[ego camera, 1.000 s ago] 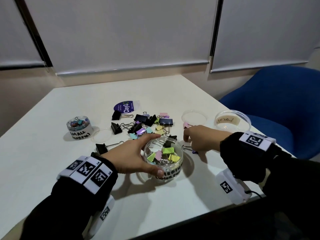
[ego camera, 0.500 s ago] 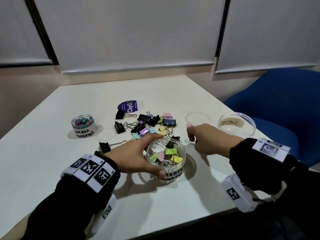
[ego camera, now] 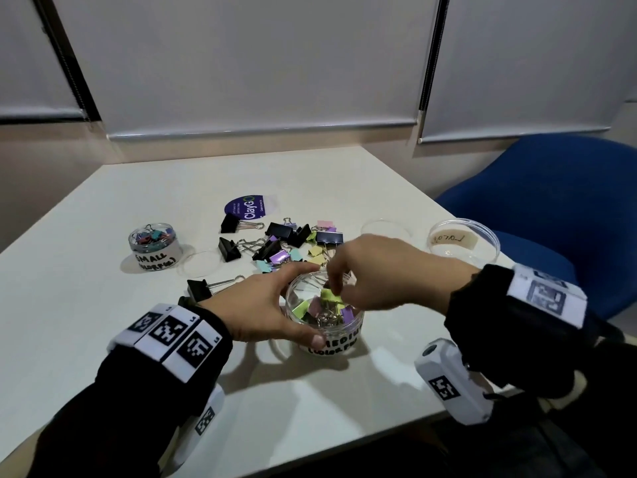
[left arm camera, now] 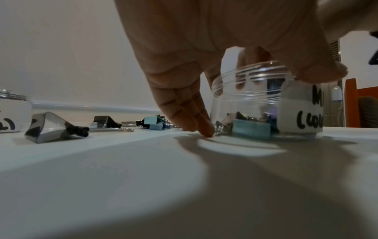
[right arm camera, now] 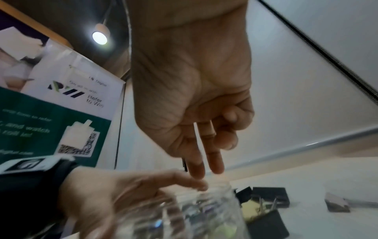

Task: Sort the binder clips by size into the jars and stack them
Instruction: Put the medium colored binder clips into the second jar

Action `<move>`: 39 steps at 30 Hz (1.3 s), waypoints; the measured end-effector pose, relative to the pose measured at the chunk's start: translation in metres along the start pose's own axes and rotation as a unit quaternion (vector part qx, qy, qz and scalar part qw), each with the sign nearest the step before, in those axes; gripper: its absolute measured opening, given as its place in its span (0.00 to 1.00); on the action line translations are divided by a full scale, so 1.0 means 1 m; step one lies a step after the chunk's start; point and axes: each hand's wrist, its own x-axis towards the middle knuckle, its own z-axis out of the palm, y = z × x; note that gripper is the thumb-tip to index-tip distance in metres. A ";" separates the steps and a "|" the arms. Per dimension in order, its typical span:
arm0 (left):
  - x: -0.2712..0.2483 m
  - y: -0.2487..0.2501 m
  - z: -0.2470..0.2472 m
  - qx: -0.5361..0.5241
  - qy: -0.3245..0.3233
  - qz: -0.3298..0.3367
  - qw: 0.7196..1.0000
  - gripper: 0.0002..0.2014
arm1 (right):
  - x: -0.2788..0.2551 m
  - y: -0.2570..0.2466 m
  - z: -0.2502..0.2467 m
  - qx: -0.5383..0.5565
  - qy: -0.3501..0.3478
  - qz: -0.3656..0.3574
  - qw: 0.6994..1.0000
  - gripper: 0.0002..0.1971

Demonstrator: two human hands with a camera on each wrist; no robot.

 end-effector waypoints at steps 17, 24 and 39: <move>0.000 0.000 0.000 -0.005 -0.003 -0.011 1.000 0.53 | 0.065 0.080 0.059 -0.035 -0.104 0.172 0.979 0.25; -0.001 0.001 0.000 -0.006 -0.006 -0.013 1.000 0.53 | 0.064 0.077 0.054 0.010 -0.049 0.165 0.985 0.15; -0.006 0.007 -0.001 -0.003 -0.008 -0.012 1.000 0.54 | 0.044 0.057 0.046 0.025 0.007 0.140 0.990 0.12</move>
